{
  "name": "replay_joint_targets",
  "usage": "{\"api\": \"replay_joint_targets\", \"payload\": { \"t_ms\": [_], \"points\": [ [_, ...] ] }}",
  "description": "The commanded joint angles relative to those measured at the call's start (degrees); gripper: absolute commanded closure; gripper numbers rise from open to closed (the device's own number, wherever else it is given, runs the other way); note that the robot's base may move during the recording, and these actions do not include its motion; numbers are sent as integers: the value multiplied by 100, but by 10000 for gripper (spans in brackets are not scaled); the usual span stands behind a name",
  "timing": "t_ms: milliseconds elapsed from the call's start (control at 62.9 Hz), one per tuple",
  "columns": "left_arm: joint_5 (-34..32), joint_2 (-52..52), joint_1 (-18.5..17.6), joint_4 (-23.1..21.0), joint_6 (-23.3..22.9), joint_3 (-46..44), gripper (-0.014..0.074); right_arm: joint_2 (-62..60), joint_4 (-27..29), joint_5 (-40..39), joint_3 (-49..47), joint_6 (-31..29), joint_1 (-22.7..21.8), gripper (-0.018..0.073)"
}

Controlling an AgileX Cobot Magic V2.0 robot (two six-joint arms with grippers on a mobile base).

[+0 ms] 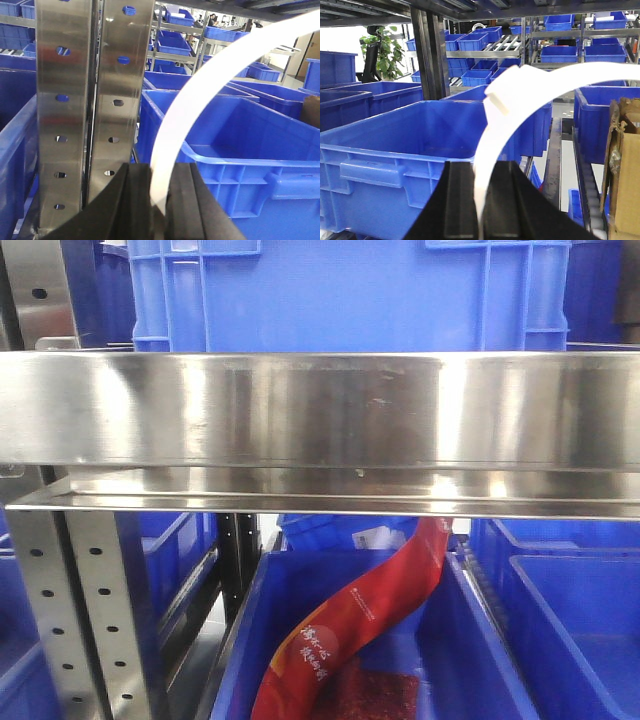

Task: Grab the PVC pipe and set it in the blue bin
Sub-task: 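Lower both clamps into the blue bin and open both grippers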

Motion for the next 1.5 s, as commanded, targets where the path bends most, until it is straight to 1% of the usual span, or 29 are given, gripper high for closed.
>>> {"api": "replay_joint_targets", "payload": {
  "t_ms": [0, 64, 111, 191, 255, 334, 382, 525, 668, 811, 907, 971, 1066, 1225, 1289, 1352, 1432, 1480],
  "points": [
    [-333, 119, -36, -404, -36, -7, 707, 103, -45, -201, -6, -27, -21, 727],
    [-347, 318, -223, -495, 17, -121, 707, 279, 107, -479, -6, -27, -10, 727],
    [-310, 590, -444, -398, 189, -248, 707, 511, 250, -785, -6, -27, 21, 727],
    [-392, 1014, -863, -208, 455, -527, 707, 985, 250, -1274, -6, -27, 112, 727],
    [-554, 1383, -1201, -108, 466, -757, 707, 1321, 250, -1620, -6, -27, 198, 727],
    [-811, 1799, -1490, 2, 466, -1118, 707, 1775, 250, -1731, -151, -27, 320, 727],
    [-899, 2100, -1569, 13, 466, -1385, 707, 2102, 250, -1704, -314, -27, 408, 727],
    [-845, 2935, -1564, -12, 466, -2213, 707, 2949, 250, -1461, -975, -27, 651, 727],
    [-739, 3700, -1551, -25, 466, -3075, 707, 3832, 250, -763, -1915, -27, 803, 727],
    [-13, 4423, -1537, -25, 466, -4058, 707, 4713, 250, 300, -3102, -48, 843, 727],
    [299, 4882, -1526, -25, 466, -4649, 707, 5230, 250, 860, -3795, -131, 843, 727],
    [431, 5152, -1491, -25, 466, -4930, 707, 5473, 263, 1024, -4165, -185, 843, 727],
    [477, 5470, -1436, -25, 466, -5291, 707, 5806, 274, 1064, -4535, -185, 843, 727],
    [499, 5676, -1368, 13, 466, -5421, 707, 6076, 292, 1162, -4678, -185, 843, 722],
    [553, 5701, -1347, 26, 466, -5421, 707, 6103, 331, 1162, -4678, -185, 857, 682],
    [562, 5701, -1321, 26, 466, -5421, 697, 6135, 354, 1140, -4678, -185, 896, 618],
    [562, 5701, -1321, 26, 466, -5421, 640, 6145, 354, 1141, -4678, -185, 995, 498],
    [586, 5701, -1321, 26, 466, -5421, 584, 6157, 354, 1138, -4678, -199, 1022, 437]
  ]
}}
